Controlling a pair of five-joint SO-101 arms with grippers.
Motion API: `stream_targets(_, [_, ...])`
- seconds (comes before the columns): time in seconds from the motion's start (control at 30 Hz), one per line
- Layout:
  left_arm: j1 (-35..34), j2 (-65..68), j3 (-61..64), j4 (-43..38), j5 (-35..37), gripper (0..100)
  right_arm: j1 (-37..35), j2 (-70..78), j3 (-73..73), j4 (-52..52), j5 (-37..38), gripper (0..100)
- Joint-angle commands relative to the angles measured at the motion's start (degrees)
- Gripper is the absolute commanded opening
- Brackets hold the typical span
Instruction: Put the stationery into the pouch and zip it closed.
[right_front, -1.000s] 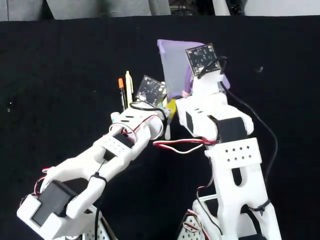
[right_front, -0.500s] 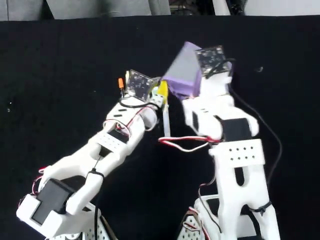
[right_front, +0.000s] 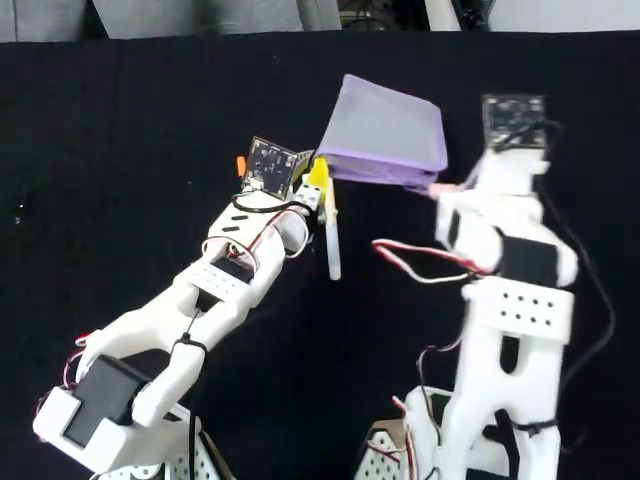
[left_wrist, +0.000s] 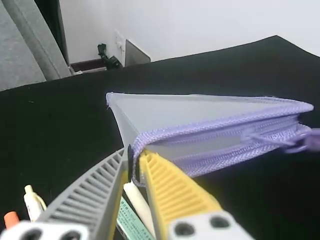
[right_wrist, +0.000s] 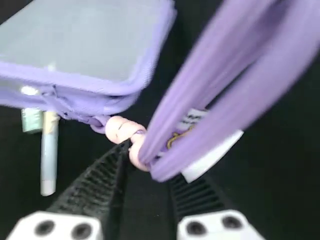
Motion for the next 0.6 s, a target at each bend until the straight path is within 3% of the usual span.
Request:
stream_targets(0.0, [-3.1, -0.2, -0.4, -1.6, -0.1, 3, 6.2, -1.5, -3.8, -1.1, 0.4, 1.1])
stream_targets(0.3, [-3.1, -0.3, 0.0, -1.7, -0.1, 3, 11.7, -1.5, -4.0, -3.3, 0.4, 1.1])
stream_targets(0.57, [-2.4, -0.2, -0.4, -1.7, -0.1, 3, 8.8, -1.5, -3.9, -3.0, 0.4, 1.1])
